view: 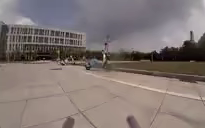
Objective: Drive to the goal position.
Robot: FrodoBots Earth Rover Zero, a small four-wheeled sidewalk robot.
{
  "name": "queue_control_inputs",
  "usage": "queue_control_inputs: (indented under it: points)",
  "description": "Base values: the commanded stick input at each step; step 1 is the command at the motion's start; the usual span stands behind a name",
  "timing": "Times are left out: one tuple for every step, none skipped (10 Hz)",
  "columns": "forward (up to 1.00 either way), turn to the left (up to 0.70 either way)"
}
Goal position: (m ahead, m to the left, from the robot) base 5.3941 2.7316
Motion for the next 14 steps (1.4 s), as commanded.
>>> queue_control_inputs:
  points:
    - [0.70, 0.03]
    - [0.70, 0.01]
    - [0.70, 0.00]
    - [0.70, 0.00]
    - [0.70, 0.00]
    - [0.70, 0.00]
    - [0.70, 0.00]
    - [0.70, 0.00]
    - [0.70, 0.00]
    - [0.70, 0.00]
    - [0.70, 0.00]
    - [0.70, 0.00]
    - [0.70, 0.00]
    - [0.70, 0.00]
